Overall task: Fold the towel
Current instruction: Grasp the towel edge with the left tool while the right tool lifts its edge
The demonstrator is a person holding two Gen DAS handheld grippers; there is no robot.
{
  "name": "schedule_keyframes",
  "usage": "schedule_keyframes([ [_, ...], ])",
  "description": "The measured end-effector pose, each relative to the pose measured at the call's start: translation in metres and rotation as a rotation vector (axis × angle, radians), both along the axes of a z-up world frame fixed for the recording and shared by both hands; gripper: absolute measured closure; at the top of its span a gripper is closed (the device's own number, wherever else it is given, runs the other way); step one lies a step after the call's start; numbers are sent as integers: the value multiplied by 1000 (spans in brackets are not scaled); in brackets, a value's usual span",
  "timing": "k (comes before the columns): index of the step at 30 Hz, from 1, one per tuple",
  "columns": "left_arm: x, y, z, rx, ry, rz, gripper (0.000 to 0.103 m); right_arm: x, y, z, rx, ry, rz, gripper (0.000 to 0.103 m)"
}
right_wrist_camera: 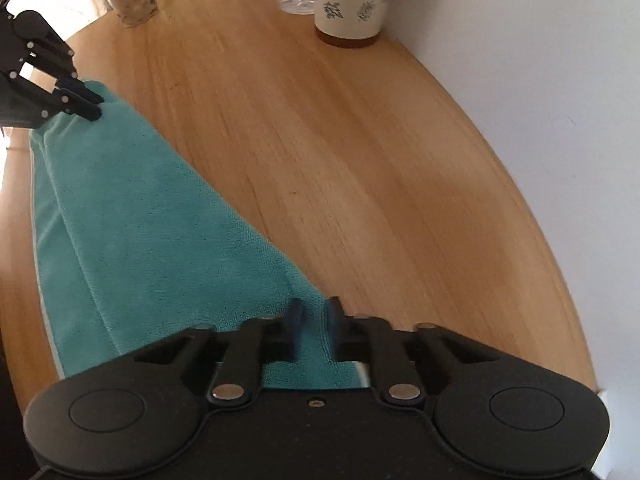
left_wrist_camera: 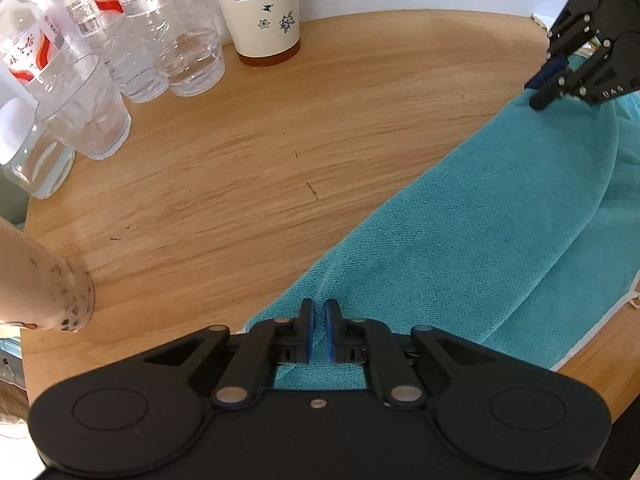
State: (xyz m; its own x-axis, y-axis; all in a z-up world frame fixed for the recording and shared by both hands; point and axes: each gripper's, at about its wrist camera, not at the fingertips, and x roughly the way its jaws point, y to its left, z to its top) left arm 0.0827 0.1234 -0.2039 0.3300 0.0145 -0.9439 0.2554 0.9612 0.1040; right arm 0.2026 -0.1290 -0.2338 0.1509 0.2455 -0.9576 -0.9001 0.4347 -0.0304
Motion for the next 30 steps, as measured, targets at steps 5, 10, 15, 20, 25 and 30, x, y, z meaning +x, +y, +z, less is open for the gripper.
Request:
schedule_keyframes([
  [5,4,5,17,68,-106,68,99,-6,6,34,111,-160,-69,99],
  [10,-1,11,46,111,-256,120,99,-32,-1,74,264,-355,-131,99],
  [15,-23,-2,29,139,-210,57,99,-71,-16,42,211,-271,-114,98],
  [20,-42,-16,6,95,-108,0,98,-101,-30,9,114,-186,-113,97],
  [25,-40,-6,10,-4,-79,34,72,-109,-44,11,119,-194,-216,89],
  [30,-18,3,33,-61,-129,68,62,-101,-57,16,97,-211,-364,79],
])
